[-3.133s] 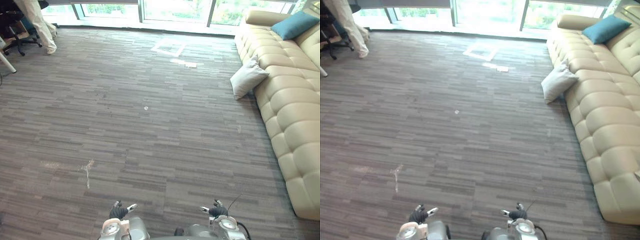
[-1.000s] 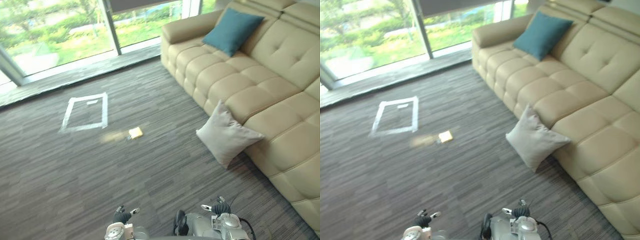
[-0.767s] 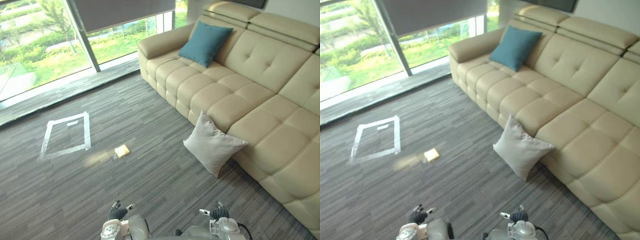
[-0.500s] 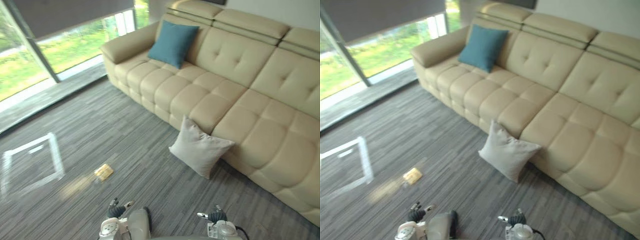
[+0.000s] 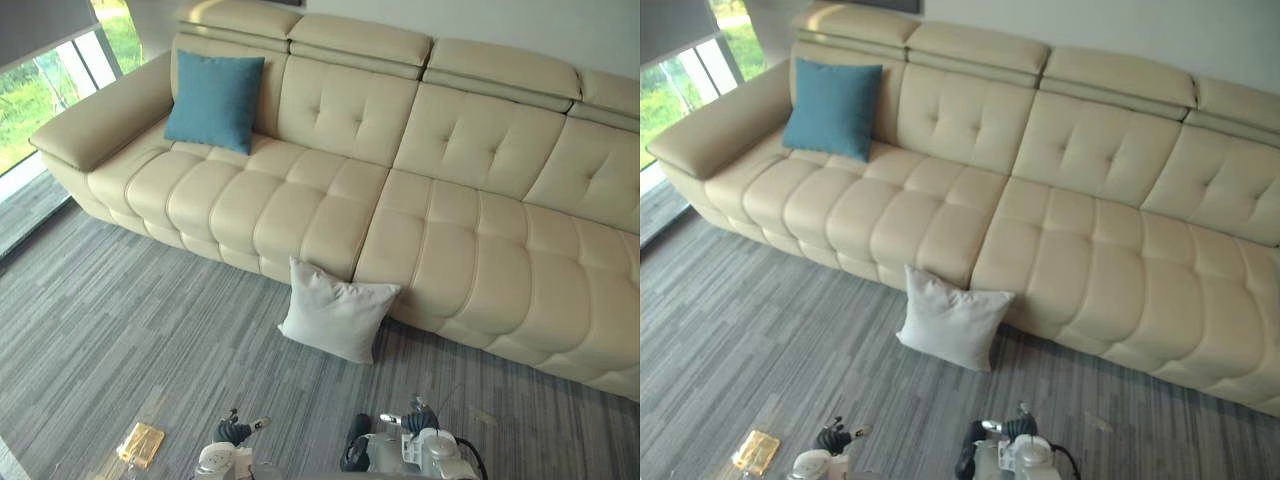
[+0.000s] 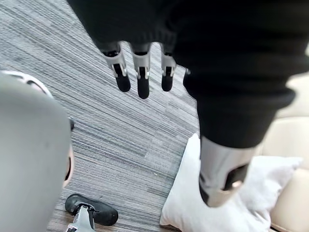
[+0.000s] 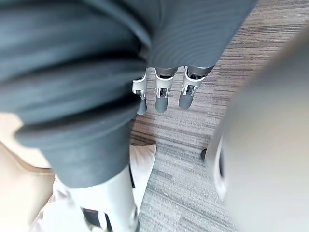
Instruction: Pick up cushions and gather them together orderly.
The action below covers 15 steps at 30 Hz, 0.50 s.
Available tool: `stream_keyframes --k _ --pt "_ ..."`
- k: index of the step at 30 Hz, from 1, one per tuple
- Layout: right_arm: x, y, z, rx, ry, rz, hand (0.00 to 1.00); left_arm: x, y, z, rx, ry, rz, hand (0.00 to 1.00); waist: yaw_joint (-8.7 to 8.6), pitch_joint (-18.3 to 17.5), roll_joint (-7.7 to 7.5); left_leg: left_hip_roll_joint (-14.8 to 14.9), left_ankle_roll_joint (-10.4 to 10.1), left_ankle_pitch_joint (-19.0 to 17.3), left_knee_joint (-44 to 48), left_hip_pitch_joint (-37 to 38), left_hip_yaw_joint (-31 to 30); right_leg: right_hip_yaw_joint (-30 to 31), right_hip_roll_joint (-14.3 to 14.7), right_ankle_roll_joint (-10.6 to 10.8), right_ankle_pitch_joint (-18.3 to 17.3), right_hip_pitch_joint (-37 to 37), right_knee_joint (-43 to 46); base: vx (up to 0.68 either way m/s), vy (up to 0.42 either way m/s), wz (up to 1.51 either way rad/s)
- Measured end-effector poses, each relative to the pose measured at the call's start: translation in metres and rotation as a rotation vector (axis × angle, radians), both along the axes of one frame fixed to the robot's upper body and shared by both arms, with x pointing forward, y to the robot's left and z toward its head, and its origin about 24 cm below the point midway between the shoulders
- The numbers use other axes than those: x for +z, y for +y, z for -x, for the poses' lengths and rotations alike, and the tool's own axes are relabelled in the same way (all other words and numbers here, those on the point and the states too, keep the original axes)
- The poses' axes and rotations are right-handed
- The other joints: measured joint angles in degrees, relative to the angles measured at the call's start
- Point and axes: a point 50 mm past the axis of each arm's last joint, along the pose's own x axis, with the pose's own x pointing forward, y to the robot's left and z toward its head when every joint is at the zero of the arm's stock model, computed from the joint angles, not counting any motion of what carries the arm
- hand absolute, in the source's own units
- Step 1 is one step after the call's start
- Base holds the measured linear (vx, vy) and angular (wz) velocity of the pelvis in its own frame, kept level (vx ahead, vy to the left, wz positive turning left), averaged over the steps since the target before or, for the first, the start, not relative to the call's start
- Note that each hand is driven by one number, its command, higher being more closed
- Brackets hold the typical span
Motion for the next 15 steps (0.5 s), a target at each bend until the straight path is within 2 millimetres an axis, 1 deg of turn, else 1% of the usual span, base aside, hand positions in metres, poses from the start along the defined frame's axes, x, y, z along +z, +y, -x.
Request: stream_keyframes --k 1,2,3,4,5,6,7,8,9,11,12,13,14,15 --pt "0.001 -0.007 0.001 -0.025 0.001 0.010 0.00 -0.001 -0.006 0.001 -0.006 0.009 0.015 0.00 -0.38 0.08 1.34 1.11 -0.48 -0.29 0.43 0.16 -0.56 -0.28 0.96 0.29 -2.05 -0.06 0.90 0.22 -0.207 -0.04" --pt "0.000 -0.009 0.002 -0.045 0.003 0.010 0.00 -0.002 -0.007 0.001 -0.009 0.009 0.020 0.00 -0.83 0.11 1.39 2.24 -0.47 -0.28 3.73 -0.76 -0.88 -0.36 1.54 0.21 -3.11 0.41 1.04 0.21 -0.204 -0.03" --pt "-0.001 -0.009 0.003 -0.048 0.009 0.009 0.00 -0.001 -0.007 0.000 -0.012 0.005 0.024 0.00 -0.92 0.13 1.37 3.24 -0.48 -0.30 7.30 -1.83 -1.49 -0.38 2.08 0.01 -3.61 1.26 0.69 0.14 -0.174 0.02" --pt "-0.002 -0.010 0.007 -0.054 0.019 0.009 0.00 0.000 -0.006 -0.001 -0.015 -0.003 0.019 0.00 -0.84 0.43 0.85 5.47 -0.85 -0.48 15.62 -5.02 -3.59 -0.41 3.33 0.09 -4.26 3.23 -0.58 0.14 -0.169 -0.03" --pt "-0.002 -0.010 0.009 -0.060 0.022 0.008 0.00 0.000 -0.006 -0.001 -0.015 -0.008 0.017 0.00 -0.69 0.39 0.95 6.60 -1.30 -0.60 19.65 -6.67 -4.33 -0.17 4.11 -0.16 -4.43 4.18 -1.25 0.23 -0.189 -0.13" --pt "-0.003 -0.011 0.012 -0.072 0.027 0.007 0.00 0.002 -0.005 -0.002 -0.007 -0.022 0.017 0.00 -0.54 0.25 1.33 8.26 -2.83 -1.62 28.10 -10.02 -6.26 0.41 5.85 -0.53 -4.66 6.29 -3.00 0.25 -0.121 -0.28" --pt "-0.004 -0.011 0.015 -0.077 0.036 0.007 0.00 0.003 -0.003 -0.003 0.000 -0.032 0.014 0.00 -0.24 0.21 1.17 8.49 -3.40 -2.60 31.62 -12.19 -6.82 1.01 6.59 -0.78 -4.84 8.25 -4.26 0.30 -0.095 -0.32" --pt "-0.005 -0.011 0.017 -0.082 0.041 0.005 0.00 0.003 -0.003 -0.004 -0.001 -0.036 0.011 0.00 0.03 0.27 0.90 7.90 -3.45 -3.16 31.73 -13.55 -6.49 1.46 6.62 -0.79 -4.95 9.45 -5.08 0.25 -0.035 -0.37" --pt "-0.005 -0.011 0.019 -0.093 0.044 0.000 0.00 0.004 -0.002 -0.004 0.001 -0.040 0.009 0.00 0.43 0.09 0.46 6.25 -2.30 -3.96 29.64 -16.08 -6.79 2.82 6.52 -0.75 -5.16 10.65 -6.04 0.21 -0.003 -0.39" --pt "-0.006 -0.011 0.020 -0.096 0.047 0.000 0.00 0.005 -0.003 -0.007 0.000 -0.053 0.010 0.00 1.35 0.06 0.46 4.88 -1.74 -4.27 26.36 -18.04 -7.43 4.29 6.32 -0.31 -5.29 11.25 -6.36 0.17 0.050 -0.47" --pt "-0.006 -0.011 0.021 -0.097 0.050 0.001 0.00 0.006 -0.002 -0.009 0.001 -0.062 0.009 0.00 1.66 0.09 0.38 2.66 -1.48 -4.13 21.56 -19.96 -10.49 5.61 5.71 0.33 -5.67 11.88 -6.27 0.23 0.131 -0.61" --pt "-0.006 -0.010 0.021 -0.096 0.052 0.000 0.00 0.007 -0.002 -0.009 0.000 -0.066 0.008 0.00 1.76 0.20 0.18 0.69 -1.12 -3.16 16.65 -20.46 -13.29 6.56 4.79 0.54 -5.85 12.46 -5.45 0.23 0.153 -0.63" --pt "-0.006 -0.010 0.021 -0.096 0.052 0.000 0.00 0.007 -0.003 -0.010 0.001 -0.066 0.007 0.00 1.73 0.21 0.16 -0.07 -0.87 -1.46 13.58 -20.08 -14.50 7.30 4.43 1.22 -6.40 12.64 -4.78 0.24 0.188 -0.65" --pt "-0.007 -0.012 0.026 -0.099 0.063 0.005 0.00 0.006 -0.004 -0.008 0.006 -0.063 0.010 0.00 1.87 -0.10 0.59 -0.55 -0.91 5.92 10.37 -19.60 -15.52 9.02 4.42 2.59 -7.32 13.05 -3.78 0.25 0.210 -0.59"
